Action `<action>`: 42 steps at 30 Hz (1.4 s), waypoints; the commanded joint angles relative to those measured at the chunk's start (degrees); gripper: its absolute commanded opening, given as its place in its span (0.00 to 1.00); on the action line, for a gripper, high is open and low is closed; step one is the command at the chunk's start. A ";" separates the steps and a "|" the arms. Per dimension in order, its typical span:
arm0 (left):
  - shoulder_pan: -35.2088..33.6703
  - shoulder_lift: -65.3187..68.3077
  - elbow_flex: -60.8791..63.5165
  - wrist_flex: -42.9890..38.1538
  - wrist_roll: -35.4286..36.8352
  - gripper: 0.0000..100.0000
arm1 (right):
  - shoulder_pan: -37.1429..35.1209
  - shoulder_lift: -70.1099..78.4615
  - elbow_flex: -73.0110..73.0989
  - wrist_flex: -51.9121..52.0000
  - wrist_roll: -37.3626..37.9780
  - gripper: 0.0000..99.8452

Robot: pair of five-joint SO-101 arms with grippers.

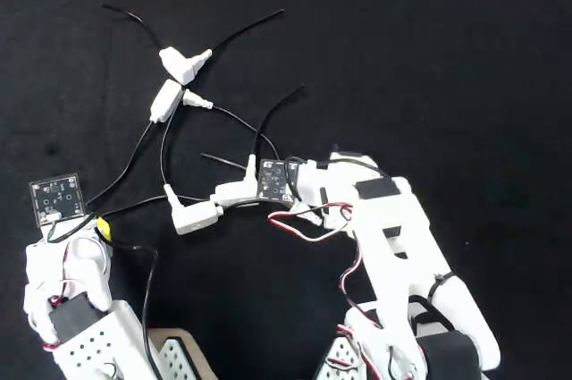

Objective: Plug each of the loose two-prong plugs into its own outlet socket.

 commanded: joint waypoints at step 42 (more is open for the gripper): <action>0.75 0.00 1.10 0.88 0.44 0.23 | 0.79 23.16 -18.07 8.35 4.04 0.39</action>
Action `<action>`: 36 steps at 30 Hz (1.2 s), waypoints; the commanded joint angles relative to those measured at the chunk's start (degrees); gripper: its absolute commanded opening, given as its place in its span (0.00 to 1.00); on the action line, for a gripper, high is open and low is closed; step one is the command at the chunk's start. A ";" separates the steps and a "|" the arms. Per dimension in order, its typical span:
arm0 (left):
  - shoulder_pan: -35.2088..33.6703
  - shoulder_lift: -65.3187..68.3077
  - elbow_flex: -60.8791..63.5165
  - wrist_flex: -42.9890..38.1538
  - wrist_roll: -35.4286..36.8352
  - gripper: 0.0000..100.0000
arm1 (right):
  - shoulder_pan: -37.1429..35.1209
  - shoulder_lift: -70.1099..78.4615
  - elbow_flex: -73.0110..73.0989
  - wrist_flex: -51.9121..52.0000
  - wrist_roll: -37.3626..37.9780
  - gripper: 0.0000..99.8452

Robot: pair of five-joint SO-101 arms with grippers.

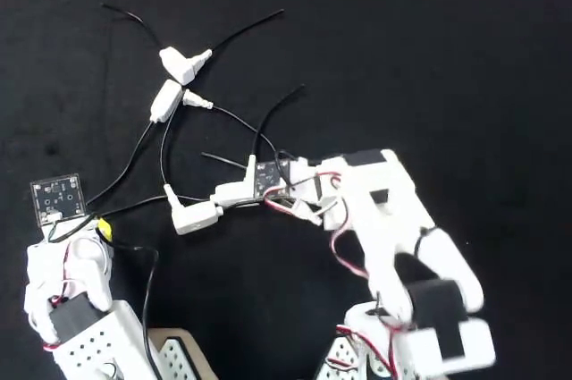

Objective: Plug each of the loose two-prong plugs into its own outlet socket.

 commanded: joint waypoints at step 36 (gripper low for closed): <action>0.57 0.00 1.10 0.26 0.44 0.23 | 1.41 -23.96 -37.41 29.71 -7.65 0.01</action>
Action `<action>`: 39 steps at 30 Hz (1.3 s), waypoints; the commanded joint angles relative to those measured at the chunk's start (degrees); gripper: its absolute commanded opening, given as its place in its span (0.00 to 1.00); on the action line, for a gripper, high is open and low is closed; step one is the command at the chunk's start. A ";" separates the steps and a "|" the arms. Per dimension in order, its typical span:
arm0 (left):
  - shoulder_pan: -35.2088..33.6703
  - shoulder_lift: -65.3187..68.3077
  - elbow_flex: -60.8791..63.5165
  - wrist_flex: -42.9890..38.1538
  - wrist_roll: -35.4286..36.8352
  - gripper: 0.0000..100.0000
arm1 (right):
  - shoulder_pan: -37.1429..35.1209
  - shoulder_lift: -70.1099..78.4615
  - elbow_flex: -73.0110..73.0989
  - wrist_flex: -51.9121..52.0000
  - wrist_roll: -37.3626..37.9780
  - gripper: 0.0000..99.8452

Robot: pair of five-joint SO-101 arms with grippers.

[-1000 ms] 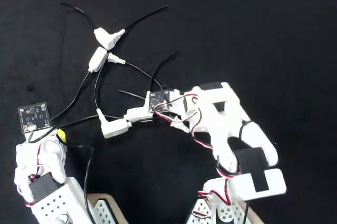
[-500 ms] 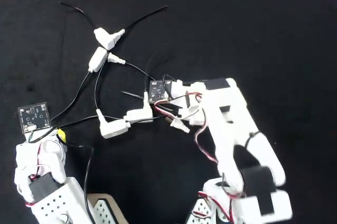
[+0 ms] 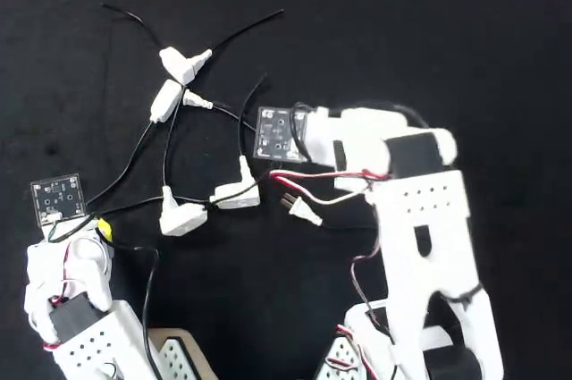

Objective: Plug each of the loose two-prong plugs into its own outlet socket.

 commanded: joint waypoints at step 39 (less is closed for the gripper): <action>0.48 0.00 1.10 0.26 0.44 0.23 | -35.43 5.67 35.65 -28.75 -11.52 0.06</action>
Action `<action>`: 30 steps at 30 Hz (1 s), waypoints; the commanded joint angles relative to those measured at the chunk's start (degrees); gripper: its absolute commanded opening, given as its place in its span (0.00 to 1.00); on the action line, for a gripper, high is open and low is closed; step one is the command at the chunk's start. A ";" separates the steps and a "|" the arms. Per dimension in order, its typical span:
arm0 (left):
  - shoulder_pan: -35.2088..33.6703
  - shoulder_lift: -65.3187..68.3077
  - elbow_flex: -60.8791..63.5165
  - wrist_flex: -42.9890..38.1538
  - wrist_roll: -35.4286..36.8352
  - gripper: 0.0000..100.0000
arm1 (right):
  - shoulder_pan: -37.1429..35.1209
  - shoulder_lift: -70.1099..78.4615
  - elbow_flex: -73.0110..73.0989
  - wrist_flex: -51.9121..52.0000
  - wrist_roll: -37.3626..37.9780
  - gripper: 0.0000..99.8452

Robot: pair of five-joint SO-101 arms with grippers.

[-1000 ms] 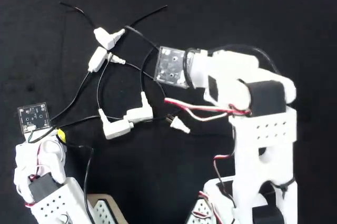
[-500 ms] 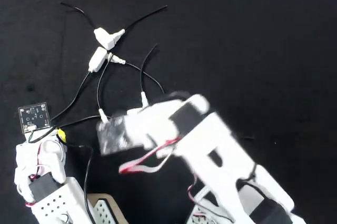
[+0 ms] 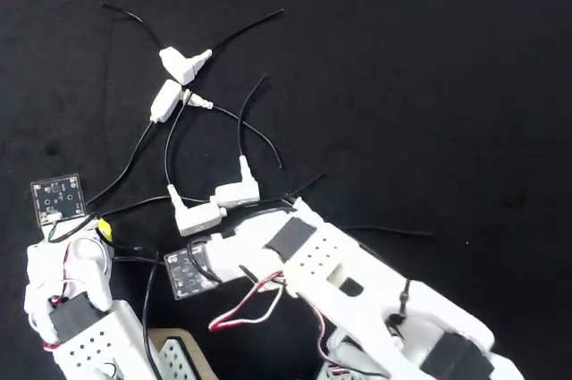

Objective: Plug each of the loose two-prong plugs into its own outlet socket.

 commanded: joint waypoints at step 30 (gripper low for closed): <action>0.48 0.00 1.10 0.26 0.35 0.23 | 21.10 7.16 -1.01 -4.57 -8.44 0.23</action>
